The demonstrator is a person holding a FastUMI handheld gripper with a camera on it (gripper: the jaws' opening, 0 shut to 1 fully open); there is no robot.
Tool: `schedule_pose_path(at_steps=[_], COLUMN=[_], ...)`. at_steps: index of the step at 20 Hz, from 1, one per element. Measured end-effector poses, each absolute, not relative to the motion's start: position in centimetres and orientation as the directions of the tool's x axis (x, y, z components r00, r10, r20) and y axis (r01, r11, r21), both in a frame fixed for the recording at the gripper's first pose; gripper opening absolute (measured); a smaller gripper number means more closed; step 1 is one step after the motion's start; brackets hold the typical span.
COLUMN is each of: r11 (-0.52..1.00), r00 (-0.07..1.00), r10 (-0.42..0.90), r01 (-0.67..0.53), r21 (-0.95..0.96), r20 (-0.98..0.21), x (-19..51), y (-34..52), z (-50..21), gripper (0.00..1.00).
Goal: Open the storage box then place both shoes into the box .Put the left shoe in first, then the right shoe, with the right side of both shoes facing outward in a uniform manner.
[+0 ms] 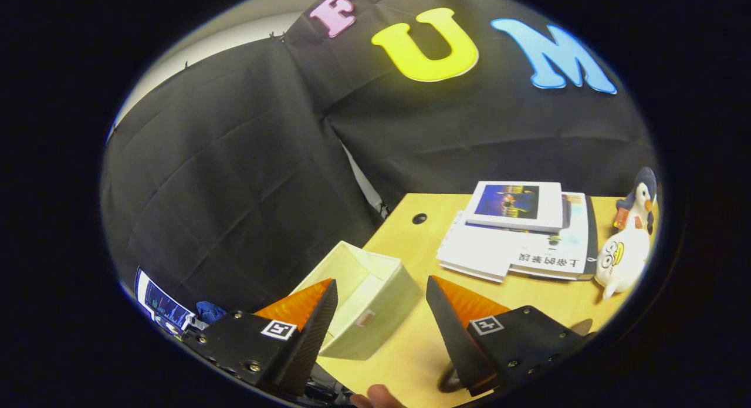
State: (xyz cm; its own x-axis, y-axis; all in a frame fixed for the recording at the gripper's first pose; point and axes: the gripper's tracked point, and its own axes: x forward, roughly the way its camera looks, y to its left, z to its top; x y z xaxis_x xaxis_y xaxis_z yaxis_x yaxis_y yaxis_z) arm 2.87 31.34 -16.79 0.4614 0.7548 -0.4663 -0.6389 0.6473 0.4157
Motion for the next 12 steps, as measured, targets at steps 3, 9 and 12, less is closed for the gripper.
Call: schedule_pose_path(at_steps=[3,9,12], r11=[0.709,0.807,0.834], r00=[0.519,0.552,0.543], r10=[0.698,0.576,0.526], r01=[-0.593,-0.502,-0.479], r21=[0.381,0.311,0.273], r20=[-0.493,-0.603,-0.655], x=[3.5,2.6,2.0], y=[27.6,21.0,18.9], z=[-18.8,-25.7,-29.2], gripper=[0.92,0.92,0.92])
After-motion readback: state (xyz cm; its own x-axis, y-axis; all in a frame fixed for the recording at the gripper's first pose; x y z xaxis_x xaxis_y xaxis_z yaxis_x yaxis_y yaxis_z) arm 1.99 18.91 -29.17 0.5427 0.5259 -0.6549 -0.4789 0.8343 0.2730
